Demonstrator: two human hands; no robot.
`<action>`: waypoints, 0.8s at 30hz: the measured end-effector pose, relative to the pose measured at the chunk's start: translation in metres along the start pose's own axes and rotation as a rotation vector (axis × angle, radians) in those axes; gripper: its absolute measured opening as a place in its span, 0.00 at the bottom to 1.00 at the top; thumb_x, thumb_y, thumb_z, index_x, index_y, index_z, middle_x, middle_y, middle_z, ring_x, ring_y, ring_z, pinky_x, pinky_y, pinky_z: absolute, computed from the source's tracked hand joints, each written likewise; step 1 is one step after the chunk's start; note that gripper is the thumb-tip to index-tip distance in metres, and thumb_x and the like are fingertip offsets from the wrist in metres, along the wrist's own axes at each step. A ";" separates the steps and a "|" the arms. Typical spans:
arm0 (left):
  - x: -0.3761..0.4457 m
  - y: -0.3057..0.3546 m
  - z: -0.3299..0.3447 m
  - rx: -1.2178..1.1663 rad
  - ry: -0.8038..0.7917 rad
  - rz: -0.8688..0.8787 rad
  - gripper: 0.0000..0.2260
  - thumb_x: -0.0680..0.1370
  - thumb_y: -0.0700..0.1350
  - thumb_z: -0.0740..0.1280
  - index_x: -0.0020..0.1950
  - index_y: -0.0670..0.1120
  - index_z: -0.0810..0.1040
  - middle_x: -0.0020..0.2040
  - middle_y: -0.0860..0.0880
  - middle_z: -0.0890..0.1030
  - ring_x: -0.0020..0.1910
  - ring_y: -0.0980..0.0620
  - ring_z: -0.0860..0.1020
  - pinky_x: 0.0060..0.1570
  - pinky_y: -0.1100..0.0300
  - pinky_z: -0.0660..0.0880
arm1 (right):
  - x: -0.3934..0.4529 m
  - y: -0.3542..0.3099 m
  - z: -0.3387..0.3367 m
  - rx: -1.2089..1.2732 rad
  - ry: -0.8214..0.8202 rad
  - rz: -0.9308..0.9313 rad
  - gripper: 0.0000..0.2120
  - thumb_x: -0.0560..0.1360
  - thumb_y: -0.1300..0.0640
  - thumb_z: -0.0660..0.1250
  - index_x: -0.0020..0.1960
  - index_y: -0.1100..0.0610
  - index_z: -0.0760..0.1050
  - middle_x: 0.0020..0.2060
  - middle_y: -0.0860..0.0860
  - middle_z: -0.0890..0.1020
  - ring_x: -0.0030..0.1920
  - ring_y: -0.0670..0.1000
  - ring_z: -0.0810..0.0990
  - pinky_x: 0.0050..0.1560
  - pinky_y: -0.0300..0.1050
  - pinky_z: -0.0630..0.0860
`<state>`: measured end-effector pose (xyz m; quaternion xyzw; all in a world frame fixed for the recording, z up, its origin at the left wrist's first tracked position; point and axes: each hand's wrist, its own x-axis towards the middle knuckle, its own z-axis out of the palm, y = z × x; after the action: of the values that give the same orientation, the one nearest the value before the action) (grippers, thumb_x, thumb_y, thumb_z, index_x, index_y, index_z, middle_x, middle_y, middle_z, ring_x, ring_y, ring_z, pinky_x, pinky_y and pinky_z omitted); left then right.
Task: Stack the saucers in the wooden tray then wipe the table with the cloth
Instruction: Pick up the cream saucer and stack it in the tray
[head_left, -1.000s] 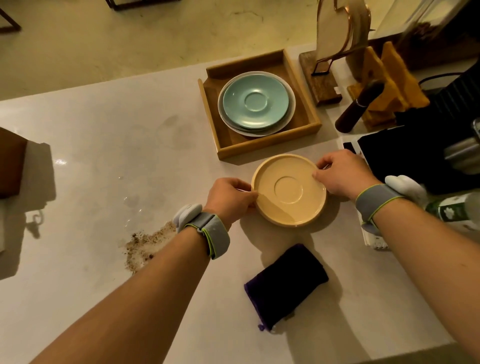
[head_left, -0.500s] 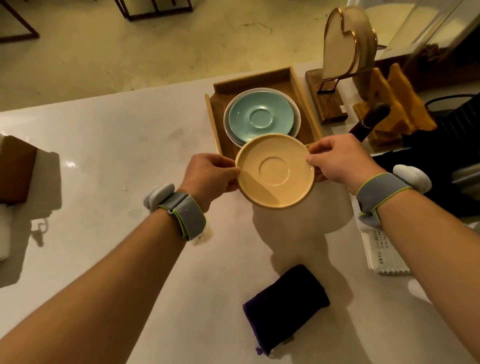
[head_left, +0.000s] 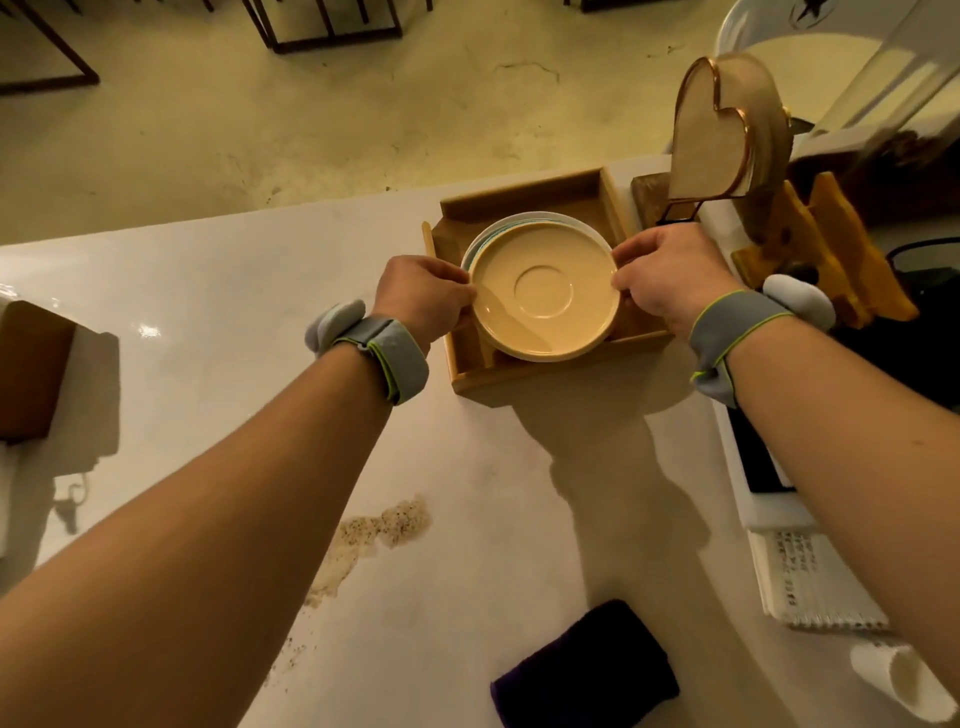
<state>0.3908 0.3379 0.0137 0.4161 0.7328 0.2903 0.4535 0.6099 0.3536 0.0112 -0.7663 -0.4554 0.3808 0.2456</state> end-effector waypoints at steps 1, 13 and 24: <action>0.003 0.000 0.001 0.003 0.005 -0.002 0.02 0.74 0.41 0.72 0.46 0.47 0.81 0.44 0.48 0.82 0.39 0.53 0.81 0.30 0.65 0.78 | 0.003 -0.001 0.001 -0.004 0.000 0.000 0.10 0.66 0.64 0.71 0.35 0.49 0.79 0.43 0.53 0.84 0.46 0.55 0.82 0.48 0.54 0.82; 0.029 -0.004 0.006 0.008 0.033 0.018 0.08 0.73 0.41 0.73 0.38 0.52 0.79 0.41 0.49 0.82 0.39 0.52 0.82 0.36 0.60 0.82 | 0.024 -0.008 0.007 -0.108 0.014 -0.002 0.11 0.69 0.64 0.71 0.35 0.48 0.78 0.43 0.51 0.83 0.45 0.54 0.82 0.47 0.51 0.82; 0.025 -0.007 0.004 0.018 0.042 0.046 0.03 0.75 0.44 0.72 0.41 0.50 0.81 0.42 0.48 0.83 0.39 0.52 0.83 0.41 0.56 0.83 | 0.025 -0.005 0.007 -0.151 0.031 -0.069 0.09 0.71 0.60 0.71 0.50 0.50 0.82 0.51 0.52 0.83 0.49 0.53 0.81 0.50 0.48 0.79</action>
<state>0.3858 0.3563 -0.0040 0.4307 0.7350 0.3028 0.4274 0.6092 0.3784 0.0018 -0.7723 -0.5052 0.3246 0.2071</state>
